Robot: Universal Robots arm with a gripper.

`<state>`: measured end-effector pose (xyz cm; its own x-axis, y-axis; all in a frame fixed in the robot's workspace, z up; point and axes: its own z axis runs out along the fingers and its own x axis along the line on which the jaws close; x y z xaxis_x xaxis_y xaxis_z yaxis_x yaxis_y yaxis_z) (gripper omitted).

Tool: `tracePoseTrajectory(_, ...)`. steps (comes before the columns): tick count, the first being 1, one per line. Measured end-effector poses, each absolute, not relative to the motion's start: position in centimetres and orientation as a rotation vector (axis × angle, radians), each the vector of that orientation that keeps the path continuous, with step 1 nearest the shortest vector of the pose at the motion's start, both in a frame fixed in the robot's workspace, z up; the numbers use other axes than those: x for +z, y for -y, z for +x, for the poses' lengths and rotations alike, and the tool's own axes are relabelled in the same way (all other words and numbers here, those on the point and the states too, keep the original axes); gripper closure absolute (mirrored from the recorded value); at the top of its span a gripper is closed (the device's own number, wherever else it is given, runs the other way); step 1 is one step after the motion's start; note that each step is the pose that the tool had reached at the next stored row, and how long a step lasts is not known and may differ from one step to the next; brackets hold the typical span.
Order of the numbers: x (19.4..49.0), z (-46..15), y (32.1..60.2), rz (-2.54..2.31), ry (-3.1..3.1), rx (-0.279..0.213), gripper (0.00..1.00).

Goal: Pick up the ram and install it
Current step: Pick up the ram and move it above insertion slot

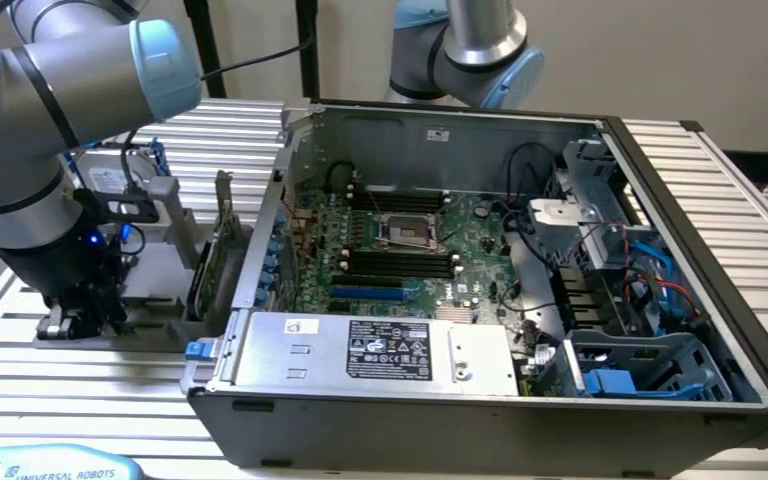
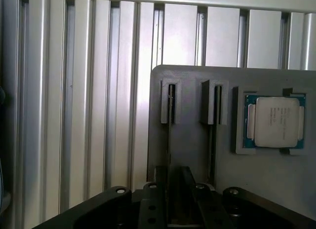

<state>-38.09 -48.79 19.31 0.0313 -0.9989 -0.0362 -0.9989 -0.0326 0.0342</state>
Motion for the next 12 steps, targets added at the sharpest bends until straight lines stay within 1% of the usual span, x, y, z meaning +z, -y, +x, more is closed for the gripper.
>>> tracePoseTrajectory(1, 19.31, -38.09, 48.79, -2.256, -2.184, 0.078, 0.73)
tracePoseTrajectory(7, 19.31, -38.09, 48.79, -2.256, -2.184, 0.078, 0.73)
tracePoseTrajectory(8, 19.31, -38.09, 48.80, -2.256, -2.184, 0.078, 0.75)
tracePoseTrajectory(10, 19.31, -38.09, 48.80, -2.256, -2.184, 0.078, 0.75)
tracePoseTrajectory(11, 19.31, -38.09, 48.80, -2.256, -2.184, 0.078, 0.82)
tracePoseTrajectory(12, 19.31, -38.09, 48.80, -2.257, -2.184, 0.078, 0.82)
